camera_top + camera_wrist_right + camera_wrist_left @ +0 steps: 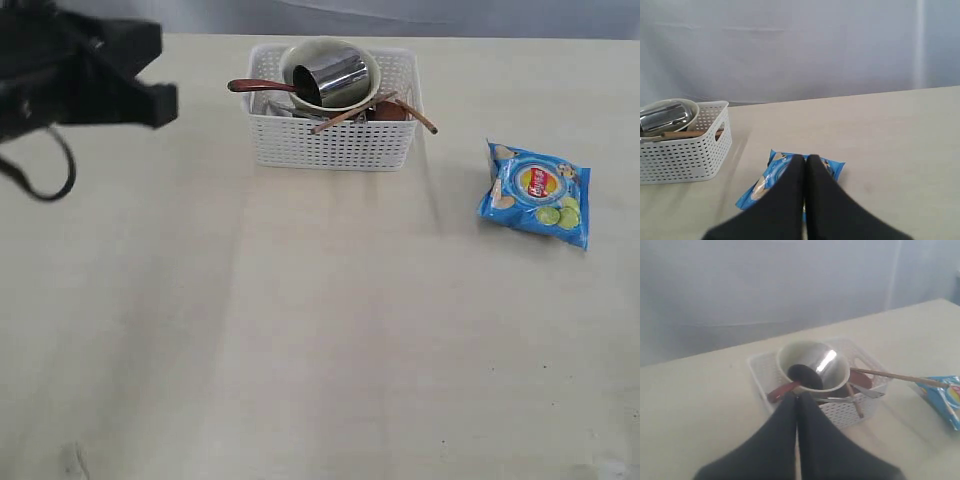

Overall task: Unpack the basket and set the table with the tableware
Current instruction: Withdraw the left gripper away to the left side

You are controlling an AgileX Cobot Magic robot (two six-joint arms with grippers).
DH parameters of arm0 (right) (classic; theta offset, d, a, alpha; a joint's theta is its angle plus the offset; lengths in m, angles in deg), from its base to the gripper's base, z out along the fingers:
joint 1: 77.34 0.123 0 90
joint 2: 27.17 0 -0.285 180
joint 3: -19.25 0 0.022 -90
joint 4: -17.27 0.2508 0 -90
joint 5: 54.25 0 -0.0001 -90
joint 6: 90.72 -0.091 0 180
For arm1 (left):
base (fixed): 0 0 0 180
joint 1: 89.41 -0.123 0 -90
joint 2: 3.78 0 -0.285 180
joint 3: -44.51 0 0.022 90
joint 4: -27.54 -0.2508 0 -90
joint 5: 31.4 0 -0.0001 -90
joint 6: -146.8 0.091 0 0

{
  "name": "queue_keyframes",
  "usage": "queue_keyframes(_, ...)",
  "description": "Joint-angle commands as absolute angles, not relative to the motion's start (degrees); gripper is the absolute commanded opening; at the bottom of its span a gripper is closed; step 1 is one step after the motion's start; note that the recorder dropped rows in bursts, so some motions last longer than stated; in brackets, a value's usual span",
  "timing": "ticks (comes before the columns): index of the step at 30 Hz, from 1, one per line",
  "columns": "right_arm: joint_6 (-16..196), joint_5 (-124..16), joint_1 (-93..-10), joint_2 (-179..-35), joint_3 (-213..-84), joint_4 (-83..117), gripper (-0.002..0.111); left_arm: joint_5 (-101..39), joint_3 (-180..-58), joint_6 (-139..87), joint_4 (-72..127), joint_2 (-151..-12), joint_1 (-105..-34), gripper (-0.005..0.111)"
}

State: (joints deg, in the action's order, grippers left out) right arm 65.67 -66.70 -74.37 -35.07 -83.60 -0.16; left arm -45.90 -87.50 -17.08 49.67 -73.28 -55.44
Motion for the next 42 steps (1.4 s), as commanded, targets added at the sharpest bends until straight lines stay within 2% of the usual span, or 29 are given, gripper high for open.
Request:
queue_keyframes(1,65.6,-66.5,-74.3,-35.0,-83.5,-0.6,0.0,-58.4,-76.1,-21.8,50.7,-66.0,-55.5,0.0)
queue_keyframes(6,65.6,-66.5,-74.3,-35.0,-83.5,-0.6,0.0,-60.4,-68.4,-22.5,49.5,-60.2,-55.5,0.0)
queue_keyframes(12,65.7,-66.6,-74.3,-35.0,-83.5,-0.6,0.0,-78.2,-58.3,-25.6,47.7,-53.0,-55.5,0.0)
queue_keyframes(18,65.8,-66.0,-74.3,-35.0,-83.5,-0.8,0.0,-73.0,-58.3,-26.9,44.7,-46.0,-55.5,0.0)
queue_keyframes(23,58.7,-55.6,-74.3,-35.0,-83.5,9.4,0.0,-75.2,-58.3,-27.0,44.7,-40.1,-55.5,0.0)
queue_keyframes(26,56.8,-53.9,-74.3,-35.0,-83.5,17.3,0.0,-73.7,-58.3,-27.0,44.7,-36.6,-55.5,0.0)
queue_keyframes(34,52.2,-38.3,-74.3,-35.0,-83.5,17.3,0.0,-68.9,-58.3,-26.2,45.1,-33.9,-55.5,0.0)
queue_keyframes(37,49.4,-39.7,-73.5,-36.5,-86.0,8.4,0.0,-68.2,-58.3,-26.2,44.6,-33.9,-55.5,0.0)
queue_keyframes(42,44.1,-47.3,-68.4,-51.7,-97.5,-10.4,0.0,-67.1,-58.3,-26.2,44.7,-33.9,-55.5,0.0)
